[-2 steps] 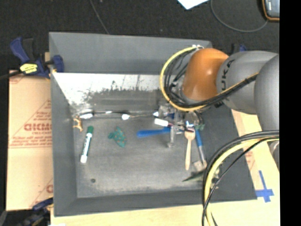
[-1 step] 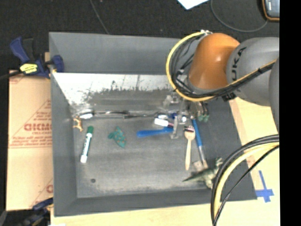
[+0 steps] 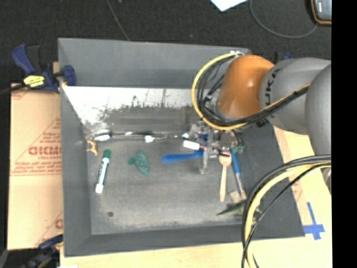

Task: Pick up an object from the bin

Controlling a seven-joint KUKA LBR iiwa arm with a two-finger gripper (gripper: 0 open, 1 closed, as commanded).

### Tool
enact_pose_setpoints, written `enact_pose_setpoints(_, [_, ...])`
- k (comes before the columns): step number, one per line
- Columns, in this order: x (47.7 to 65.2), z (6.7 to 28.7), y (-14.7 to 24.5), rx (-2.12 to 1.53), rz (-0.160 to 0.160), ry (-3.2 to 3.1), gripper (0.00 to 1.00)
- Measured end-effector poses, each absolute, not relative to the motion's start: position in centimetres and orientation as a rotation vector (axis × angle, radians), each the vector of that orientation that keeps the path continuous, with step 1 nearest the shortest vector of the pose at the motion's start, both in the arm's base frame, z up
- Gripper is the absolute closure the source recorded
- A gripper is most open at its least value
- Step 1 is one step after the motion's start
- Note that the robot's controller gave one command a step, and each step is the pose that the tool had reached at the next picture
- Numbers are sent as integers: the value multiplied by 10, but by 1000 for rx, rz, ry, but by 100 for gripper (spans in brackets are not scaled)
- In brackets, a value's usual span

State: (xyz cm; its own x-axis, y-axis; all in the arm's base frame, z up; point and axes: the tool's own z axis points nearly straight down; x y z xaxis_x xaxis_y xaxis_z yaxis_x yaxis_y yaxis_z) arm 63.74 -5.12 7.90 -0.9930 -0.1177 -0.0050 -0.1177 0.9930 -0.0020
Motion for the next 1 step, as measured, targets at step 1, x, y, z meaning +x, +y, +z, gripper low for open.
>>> enact_pose_setpoints(1, [633,72,-48,175,1,3116,0])
